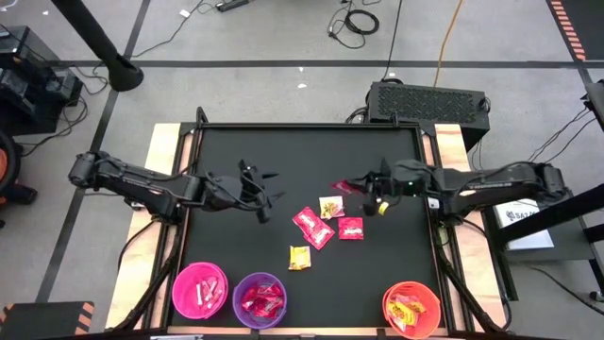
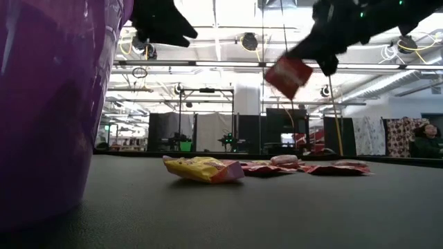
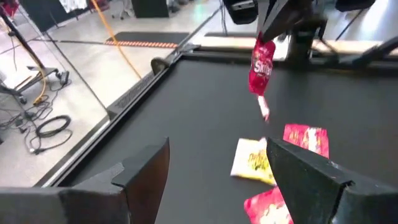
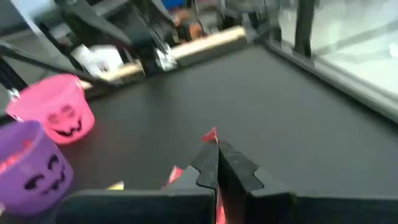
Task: Sort candy by brand, put in halloween buckets
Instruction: Put the red candy into the violet bucket
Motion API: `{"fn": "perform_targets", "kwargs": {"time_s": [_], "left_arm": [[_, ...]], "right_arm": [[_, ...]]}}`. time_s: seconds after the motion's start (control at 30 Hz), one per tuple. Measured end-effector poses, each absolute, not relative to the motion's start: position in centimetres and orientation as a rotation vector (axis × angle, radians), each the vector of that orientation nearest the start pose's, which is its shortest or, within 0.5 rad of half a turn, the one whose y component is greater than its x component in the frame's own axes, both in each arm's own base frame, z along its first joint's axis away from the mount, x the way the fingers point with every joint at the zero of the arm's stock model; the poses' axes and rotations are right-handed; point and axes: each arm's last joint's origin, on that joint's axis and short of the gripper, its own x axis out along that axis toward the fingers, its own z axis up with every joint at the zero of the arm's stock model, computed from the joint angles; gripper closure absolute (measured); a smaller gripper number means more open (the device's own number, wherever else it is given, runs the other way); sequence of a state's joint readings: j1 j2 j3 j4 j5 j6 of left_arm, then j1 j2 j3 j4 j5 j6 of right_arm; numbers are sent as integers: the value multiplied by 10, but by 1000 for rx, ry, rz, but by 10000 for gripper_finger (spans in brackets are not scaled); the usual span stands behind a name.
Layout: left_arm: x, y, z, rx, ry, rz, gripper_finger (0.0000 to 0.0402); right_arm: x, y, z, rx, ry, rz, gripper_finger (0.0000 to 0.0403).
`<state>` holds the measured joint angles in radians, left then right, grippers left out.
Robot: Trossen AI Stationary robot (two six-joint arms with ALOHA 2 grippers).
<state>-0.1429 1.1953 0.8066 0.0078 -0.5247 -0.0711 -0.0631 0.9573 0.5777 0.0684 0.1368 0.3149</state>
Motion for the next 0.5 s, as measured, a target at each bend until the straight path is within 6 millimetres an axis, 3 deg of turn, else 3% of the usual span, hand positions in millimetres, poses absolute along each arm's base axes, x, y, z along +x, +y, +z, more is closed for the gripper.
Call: {"fn": "perform_targets", "kwargs": {"time_s": [0.23, 0.5], "left_arm": [[289, -30, 268, 35, 217, 271, 127], [317, -23, 251, 6, 119, 222, 127]], "right_arm": [[212, -10, 271, 211, 128, -195, 403], [215, -6, 268, 202, 138, -178, 403]]}}
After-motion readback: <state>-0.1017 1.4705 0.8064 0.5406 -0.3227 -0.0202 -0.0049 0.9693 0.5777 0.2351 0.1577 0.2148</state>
